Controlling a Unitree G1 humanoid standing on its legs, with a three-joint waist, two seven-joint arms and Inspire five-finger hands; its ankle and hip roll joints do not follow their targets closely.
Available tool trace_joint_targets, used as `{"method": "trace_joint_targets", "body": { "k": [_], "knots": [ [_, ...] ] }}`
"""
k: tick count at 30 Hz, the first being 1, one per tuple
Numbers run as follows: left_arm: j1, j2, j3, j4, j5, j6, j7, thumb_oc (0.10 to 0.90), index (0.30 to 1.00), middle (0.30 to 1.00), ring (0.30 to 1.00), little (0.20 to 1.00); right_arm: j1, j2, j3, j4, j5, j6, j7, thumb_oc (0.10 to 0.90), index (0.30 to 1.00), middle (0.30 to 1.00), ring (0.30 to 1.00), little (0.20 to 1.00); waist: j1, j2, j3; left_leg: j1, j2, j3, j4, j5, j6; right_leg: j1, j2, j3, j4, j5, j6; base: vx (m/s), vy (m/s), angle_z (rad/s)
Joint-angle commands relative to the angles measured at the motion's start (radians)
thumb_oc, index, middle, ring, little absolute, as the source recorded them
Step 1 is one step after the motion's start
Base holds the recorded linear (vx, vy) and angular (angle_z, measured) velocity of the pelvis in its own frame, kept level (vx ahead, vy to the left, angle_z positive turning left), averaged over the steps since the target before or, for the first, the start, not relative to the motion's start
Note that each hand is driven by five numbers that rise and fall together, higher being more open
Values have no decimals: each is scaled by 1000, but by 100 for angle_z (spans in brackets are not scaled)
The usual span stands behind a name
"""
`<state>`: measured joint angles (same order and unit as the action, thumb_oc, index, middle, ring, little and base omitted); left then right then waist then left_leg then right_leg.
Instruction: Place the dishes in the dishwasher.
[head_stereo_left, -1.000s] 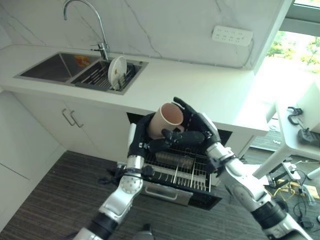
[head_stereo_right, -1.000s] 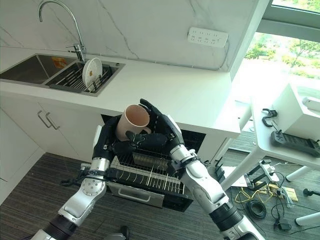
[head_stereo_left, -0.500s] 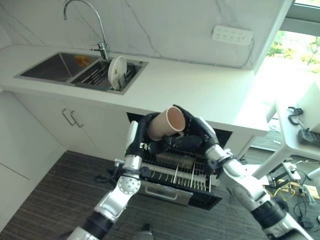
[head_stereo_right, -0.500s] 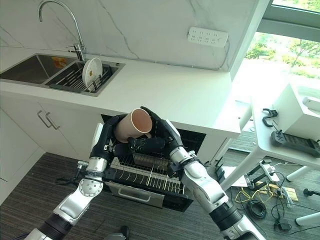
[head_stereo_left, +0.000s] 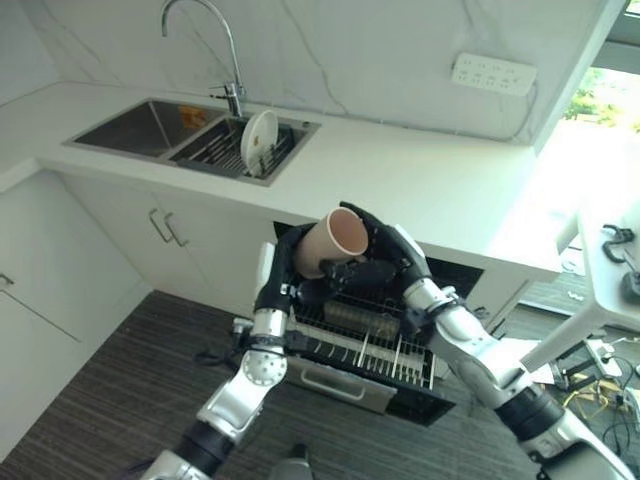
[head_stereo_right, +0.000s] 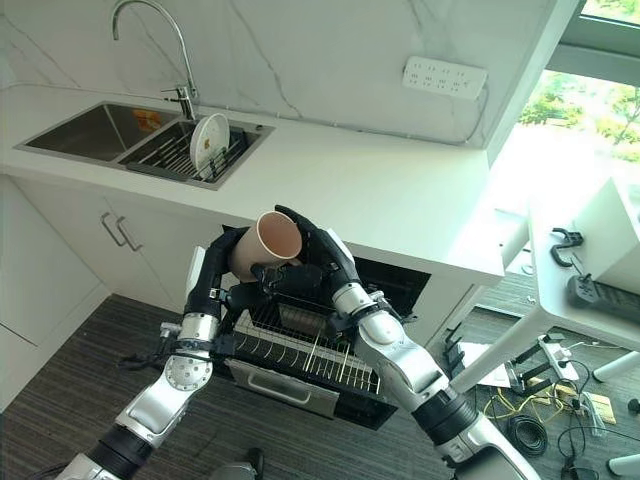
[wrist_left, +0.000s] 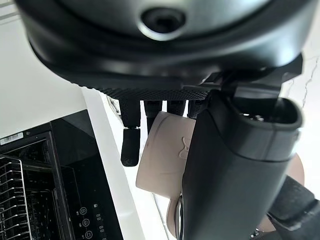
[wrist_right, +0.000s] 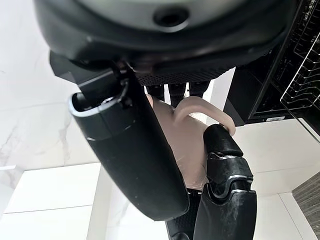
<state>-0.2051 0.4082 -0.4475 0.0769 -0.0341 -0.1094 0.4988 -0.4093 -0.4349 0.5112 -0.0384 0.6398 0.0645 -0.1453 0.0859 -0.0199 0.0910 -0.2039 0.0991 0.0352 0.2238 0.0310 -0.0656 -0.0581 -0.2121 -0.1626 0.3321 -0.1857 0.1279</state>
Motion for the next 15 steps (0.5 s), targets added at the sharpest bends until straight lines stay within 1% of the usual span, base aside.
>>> {"method": "trace_joint_targets", "body": {
  "k": [1, 8, 15],
  "knots": [
    [-171, -28, -121, -23, 39, -63, -27, 400, 300, 300, 300, 300, -222, 108, 14, -73, -20, -105, 24, 400, 300, 300, 300, 300, 3, -16, -61, 43, 22, -35, 76, -166, 8, -33, -17, 0, -32, 68, 4, 4, 9, 8],
    [-167, -37, -138, -7, 27, -53, -46, 400, 300, 300, 300, 300, -231, 114, 20, -77, -28, -109, 18, 400, 300, 300, 300, 300, 7, -16, -59, 44, 18, -37, 76, -169, 11, -33, -19, 0, -32, 68, 4, 4, 3, 3],
    [-170, -33, -150, 0, 37, -30, -84, 400, 300, 300, 300, 300, -226, 119, 27, -73, -35, -129, 20, 400, 300, 300, 300, 300, 6, -14, -58, 46, 18, -33, 76, -170, 13, -33, -21, -1, -32, 68, 5, 0, 0, 0]
  ]
}}
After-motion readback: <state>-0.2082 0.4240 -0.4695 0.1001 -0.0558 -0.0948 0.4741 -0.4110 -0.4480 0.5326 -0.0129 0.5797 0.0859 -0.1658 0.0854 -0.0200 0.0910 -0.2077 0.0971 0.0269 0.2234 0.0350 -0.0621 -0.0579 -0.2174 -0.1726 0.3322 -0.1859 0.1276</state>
